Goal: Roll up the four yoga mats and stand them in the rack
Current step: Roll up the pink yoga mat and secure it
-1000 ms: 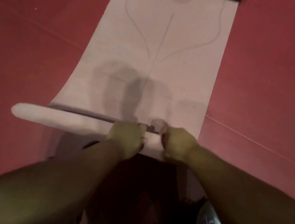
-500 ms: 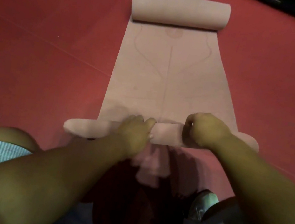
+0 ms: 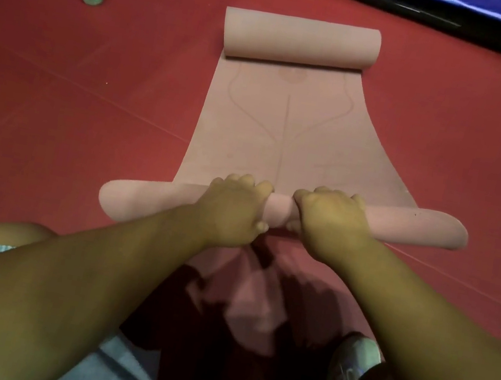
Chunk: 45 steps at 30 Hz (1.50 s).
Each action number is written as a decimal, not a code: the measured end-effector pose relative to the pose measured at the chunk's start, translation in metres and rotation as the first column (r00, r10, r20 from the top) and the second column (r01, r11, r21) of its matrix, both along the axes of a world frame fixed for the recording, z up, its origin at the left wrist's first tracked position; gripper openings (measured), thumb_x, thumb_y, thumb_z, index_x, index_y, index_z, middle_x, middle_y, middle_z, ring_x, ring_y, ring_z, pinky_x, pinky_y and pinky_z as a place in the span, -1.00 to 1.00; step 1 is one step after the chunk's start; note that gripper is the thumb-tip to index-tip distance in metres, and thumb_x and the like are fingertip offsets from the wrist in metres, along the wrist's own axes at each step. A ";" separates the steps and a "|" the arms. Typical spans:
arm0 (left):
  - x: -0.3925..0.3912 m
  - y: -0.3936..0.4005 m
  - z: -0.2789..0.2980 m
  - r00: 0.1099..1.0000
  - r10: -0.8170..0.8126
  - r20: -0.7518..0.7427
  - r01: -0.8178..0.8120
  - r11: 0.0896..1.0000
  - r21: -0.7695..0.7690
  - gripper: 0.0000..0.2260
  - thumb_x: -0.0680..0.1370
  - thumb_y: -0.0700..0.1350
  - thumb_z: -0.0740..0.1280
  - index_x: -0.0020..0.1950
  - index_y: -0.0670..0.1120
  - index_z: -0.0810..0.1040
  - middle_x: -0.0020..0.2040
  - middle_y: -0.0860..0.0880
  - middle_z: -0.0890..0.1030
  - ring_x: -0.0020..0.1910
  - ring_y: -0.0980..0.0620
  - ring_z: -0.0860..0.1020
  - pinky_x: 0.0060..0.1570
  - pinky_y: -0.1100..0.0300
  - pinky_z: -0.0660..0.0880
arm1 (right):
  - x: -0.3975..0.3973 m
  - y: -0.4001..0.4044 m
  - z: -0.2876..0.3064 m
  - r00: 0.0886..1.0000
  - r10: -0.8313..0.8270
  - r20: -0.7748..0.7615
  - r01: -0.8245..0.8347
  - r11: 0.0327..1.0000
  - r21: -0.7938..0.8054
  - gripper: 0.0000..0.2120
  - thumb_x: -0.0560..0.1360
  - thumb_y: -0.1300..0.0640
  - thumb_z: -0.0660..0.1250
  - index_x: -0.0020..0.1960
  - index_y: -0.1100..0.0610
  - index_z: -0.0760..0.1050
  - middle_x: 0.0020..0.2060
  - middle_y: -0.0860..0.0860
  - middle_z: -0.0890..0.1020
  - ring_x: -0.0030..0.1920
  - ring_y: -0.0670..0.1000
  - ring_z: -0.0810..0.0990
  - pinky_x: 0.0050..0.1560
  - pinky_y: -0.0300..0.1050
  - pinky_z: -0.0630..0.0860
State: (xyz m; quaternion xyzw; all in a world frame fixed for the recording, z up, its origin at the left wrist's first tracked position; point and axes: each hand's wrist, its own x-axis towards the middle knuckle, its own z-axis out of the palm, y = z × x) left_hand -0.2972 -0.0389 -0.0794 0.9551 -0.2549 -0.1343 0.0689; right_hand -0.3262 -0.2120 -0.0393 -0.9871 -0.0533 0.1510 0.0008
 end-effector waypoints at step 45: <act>-0.025 -0.019 -0.022 0.938 0.130 0.322 -0.070 0.979 -0.190 -0.69 0.56 0.08 0.15 -0.08 -0.12 0.52 -0.08 -0.12 0.50 -0.09 -0.18 0.44 -0.09 -0.04 0.32 | -0.012 -0.006 -0.015 0.982 0.102 0.161 -0.108 0.994 0.029 -0.59 0.48 0.11 -0.11 -0.02 0.14 0.51 -0.07 0.17 0.51 0.03 0.25 0.47 0.14 0.17 0.35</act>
